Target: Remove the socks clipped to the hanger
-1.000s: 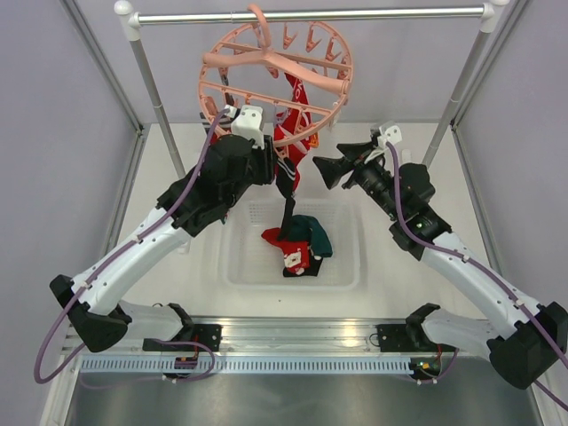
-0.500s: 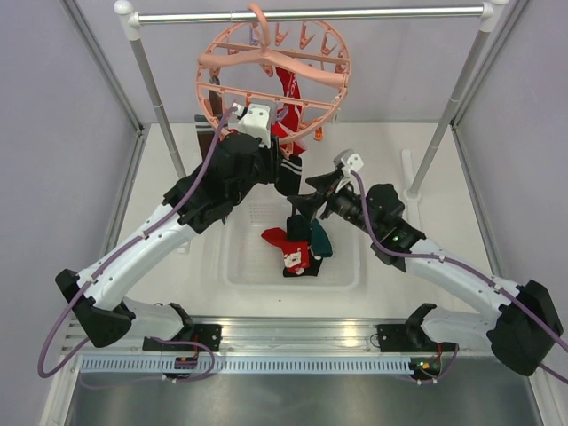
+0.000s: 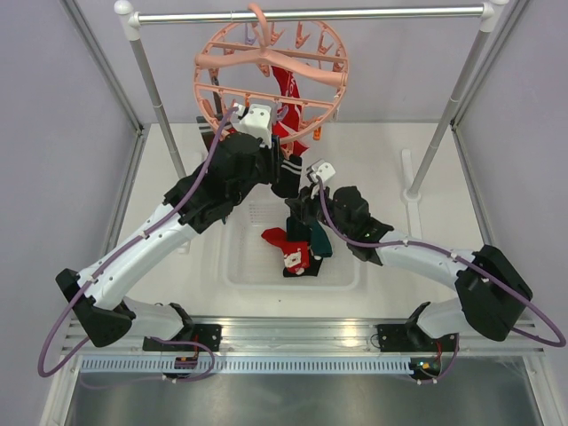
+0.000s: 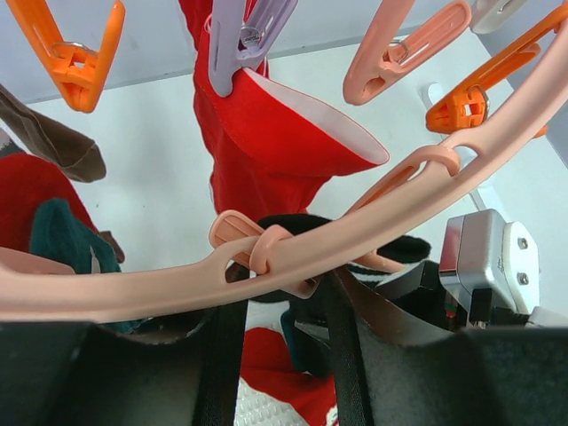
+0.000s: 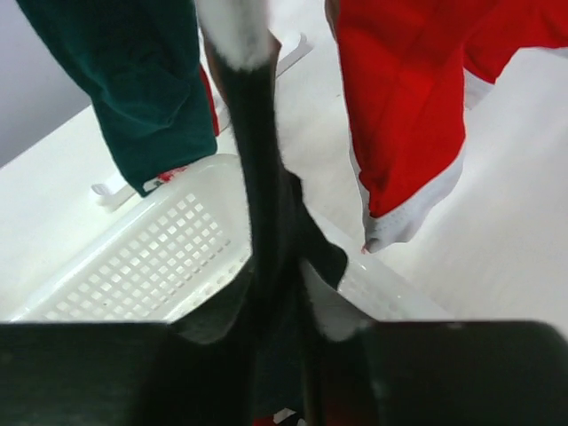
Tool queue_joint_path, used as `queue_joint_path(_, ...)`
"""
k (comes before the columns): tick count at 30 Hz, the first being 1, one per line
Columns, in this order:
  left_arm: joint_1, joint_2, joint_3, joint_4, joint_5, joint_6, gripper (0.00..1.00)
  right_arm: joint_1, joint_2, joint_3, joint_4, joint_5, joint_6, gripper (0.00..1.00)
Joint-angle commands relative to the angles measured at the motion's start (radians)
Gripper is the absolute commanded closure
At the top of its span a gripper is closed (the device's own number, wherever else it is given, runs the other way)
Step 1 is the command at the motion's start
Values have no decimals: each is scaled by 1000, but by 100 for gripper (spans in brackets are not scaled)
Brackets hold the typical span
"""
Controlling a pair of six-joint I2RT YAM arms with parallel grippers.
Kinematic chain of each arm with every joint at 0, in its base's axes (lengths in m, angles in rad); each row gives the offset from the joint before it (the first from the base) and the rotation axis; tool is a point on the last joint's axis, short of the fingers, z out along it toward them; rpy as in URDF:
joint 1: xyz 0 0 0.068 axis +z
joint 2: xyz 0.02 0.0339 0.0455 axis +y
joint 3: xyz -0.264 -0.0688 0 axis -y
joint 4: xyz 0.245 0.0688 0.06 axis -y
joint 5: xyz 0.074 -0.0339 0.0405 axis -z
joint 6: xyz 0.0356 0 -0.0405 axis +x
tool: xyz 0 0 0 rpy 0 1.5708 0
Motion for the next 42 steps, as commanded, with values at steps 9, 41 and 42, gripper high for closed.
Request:
queue_joint_path(9, -3, 5, 8, 4, 44, 33, 48, -46, -138, 42, 14, -261, 60, 99)
queue_joint_path(41, -3, -341, -578, 449, 437, -99, 19, -250, -182, -26, 244, -752, 373, 99)
queue_joint_path(42, -1, -343, -586, 457, 439, -101, 20, -250, -182, -27, 244, -754, 373, 99)
